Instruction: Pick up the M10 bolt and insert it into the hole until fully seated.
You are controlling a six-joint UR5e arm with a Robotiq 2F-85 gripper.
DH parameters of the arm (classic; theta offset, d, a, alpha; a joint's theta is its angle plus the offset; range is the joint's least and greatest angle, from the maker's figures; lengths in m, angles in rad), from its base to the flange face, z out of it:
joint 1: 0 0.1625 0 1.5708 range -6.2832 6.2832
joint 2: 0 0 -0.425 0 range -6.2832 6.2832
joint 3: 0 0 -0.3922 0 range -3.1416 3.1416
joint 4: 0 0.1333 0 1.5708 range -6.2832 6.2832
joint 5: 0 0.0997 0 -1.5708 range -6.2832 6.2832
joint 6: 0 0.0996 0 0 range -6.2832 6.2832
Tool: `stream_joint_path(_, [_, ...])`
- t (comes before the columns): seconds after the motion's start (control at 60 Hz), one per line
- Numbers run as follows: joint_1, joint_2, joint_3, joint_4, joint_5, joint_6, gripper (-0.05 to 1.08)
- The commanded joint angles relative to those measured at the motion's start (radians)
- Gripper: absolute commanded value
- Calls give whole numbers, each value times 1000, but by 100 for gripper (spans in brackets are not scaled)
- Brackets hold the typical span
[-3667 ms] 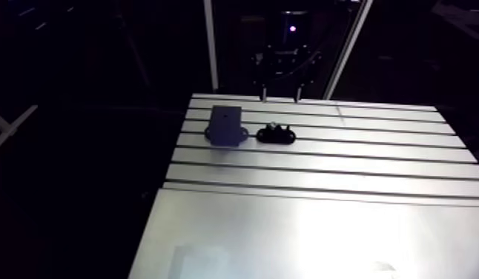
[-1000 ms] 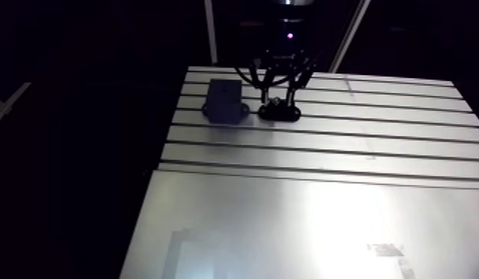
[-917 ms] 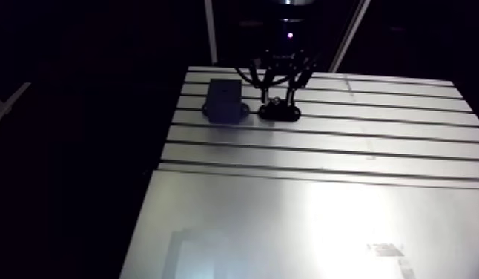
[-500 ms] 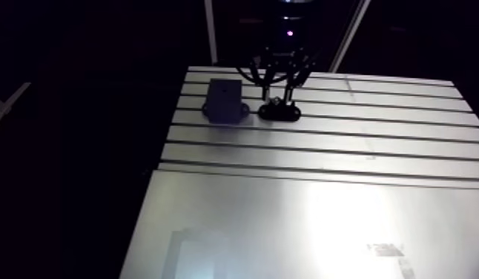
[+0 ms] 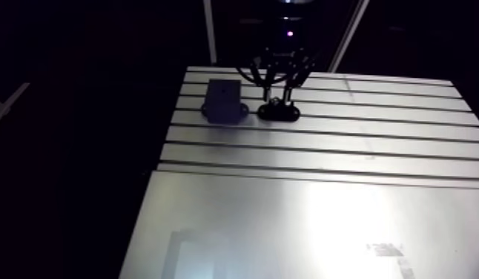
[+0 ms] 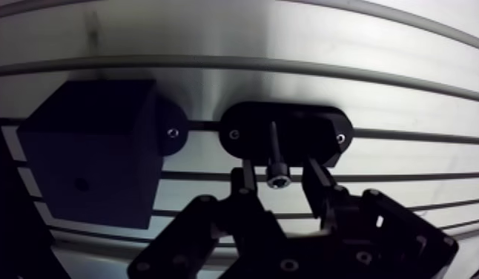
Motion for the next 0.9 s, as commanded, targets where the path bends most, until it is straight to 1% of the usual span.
stream_joint_path(0.017, [-1,0,0,0,1,-1,56])
stream_joint_path(0.117, [-1,0,0,0,1,-1,59])
stream_joint_path(0.3, [-1,0,0,0,3,-1,60])
stream_joint_path(0.4, [-1,0,1,0,3,-1,63])
stream_joint_path(0.65, [-1,0,1,1,4,-1,63])
stream_joint_path(0.75, [-1,0,1,2,4,-1,67])
stream_joint_path(0.9, [0,0,1,4,4,-1,67])
